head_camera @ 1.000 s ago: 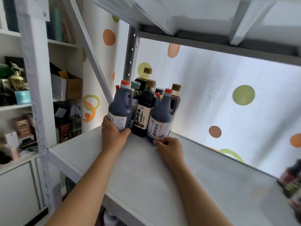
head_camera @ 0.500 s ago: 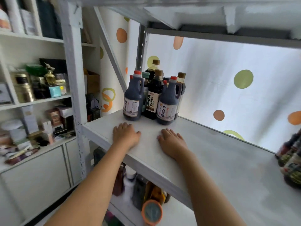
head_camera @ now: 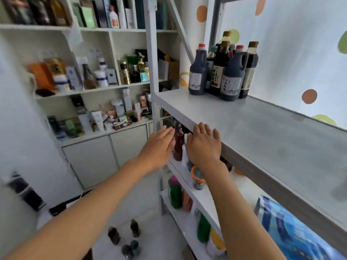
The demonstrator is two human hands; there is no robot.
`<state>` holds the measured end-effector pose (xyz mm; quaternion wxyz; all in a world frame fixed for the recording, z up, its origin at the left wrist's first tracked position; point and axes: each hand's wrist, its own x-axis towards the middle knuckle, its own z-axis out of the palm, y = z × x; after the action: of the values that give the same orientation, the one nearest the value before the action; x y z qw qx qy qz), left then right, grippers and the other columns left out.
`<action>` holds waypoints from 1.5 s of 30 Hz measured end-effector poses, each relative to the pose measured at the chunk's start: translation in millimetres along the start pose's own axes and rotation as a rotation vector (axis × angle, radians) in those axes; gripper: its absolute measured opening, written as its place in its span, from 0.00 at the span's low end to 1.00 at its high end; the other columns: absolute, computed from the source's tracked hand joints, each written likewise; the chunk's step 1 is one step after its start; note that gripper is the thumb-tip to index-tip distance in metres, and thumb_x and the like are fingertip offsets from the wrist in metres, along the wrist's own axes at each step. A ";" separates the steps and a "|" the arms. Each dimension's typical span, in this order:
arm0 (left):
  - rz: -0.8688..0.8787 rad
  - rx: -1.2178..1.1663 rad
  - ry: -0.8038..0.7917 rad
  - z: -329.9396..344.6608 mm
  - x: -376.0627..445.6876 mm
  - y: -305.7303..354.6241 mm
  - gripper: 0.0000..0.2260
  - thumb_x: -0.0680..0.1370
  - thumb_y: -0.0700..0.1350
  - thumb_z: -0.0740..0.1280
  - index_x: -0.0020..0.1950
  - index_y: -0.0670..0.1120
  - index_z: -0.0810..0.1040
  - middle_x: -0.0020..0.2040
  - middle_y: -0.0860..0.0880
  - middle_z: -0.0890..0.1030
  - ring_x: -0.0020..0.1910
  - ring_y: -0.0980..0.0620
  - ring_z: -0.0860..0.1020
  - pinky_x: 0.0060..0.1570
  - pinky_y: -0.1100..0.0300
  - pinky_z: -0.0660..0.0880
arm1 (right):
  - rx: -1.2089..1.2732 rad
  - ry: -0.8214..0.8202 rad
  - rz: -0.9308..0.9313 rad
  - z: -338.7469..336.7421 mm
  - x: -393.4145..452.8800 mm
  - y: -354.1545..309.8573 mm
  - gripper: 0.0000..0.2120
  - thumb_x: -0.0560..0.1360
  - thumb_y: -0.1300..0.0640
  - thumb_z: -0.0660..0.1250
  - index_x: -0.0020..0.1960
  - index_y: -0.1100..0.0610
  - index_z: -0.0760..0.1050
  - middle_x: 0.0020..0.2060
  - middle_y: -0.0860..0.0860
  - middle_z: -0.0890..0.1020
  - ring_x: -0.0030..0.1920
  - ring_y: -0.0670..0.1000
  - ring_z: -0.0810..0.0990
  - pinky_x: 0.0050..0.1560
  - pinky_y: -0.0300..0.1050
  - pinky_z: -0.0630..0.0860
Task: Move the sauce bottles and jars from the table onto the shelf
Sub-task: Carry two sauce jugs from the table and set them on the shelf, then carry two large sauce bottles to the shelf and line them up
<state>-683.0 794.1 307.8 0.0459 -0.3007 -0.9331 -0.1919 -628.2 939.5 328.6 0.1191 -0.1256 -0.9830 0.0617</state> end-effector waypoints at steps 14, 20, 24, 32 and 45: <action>-0.337 0.319 0.127 -45.6 -243.5 -76.1 0.24 0.84 0.50 0.47 0.80 0.45 0.47 0.80 0.49 0.48 0.78 0.53 0.42 0.76 0.56 0.38 | 0.503 -0.070 -0.561 38.5 -134.0 -151.9 0.25 0.85 0.51 0.47 0.80 0.57 0.51 0.80 0.51 0.50 0.80 0.47 0.44 0.78 0.46 0.38; -0.581 0.362 0.267 -89.8 -406.4 -108.1 0.24 0.84 0.49 0.49 0.79 0.44 0.50 0.80 0.49 0.50 0.78 0.53 0.44 0.77 0.54 0.40 | 0.625 -0.157 -0.859 33.6 -247.7 -276.9 0.25 0.85 0.51 0.48 0.80 0.56 0.53 0.80 0.50 0.52 0.80 0.46 0.44 0.79 0.46 0.40; -0.773 0.354 0.367 -112.7 -541.4 -110.7 0.24 0.84 0.50 0.46 0.79 0.45 0.50 0.80 0.49 0.51 0.78 0.54 0.44 0.77 0.54 0.41 | 0.677 -0.247 -1.032 25.0 -348.7 -349.0 0.24 0.85 0.52 0.49 0.80 0.56 0.53 0.80 0.50 0.52 0.79 0.44 0.44 0.79 0.45 0.41; -1.128 0.309 0.495 -117.7 -788.7 -96.7 0.27 0.82 0.53 0.41 0.79 0.44 0.51 0.79 0.49 0.51 0.78 0.53 0.44 0.77 0.51 0.45 | 0.684 -0.443 -1.296 25.5 -556.2 -454.5 0.24 0.85 0.52 0.49 0.80 0.55 0.54 0.80 0.50 0.53 0.79 0.43 0.45 0.78 0.42 0.40; -1.456 0.355 0.678 -146.6 -1010.5 -77.1 0.24 0.84 0.49 0.48 0.80 0.46 0.50 0.80 0.50 0.50 0.78 0.54 0.43 0.75 0.58 0.39 | 0.643 -0.650 -1.559 24.2 -759.3 -570.6 0.24 0.85 0.50 0.50 0.80 0.55 0.55 0.80 0.50 0.55 0.79 0.46 0.49 0.79 0.46 0.46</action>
<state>91.4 130.8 214.2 0.2359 0.4659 -0.8465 -0.1037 -52.9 190.4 225.6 -0.1270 0.6391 -0.7097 0.2678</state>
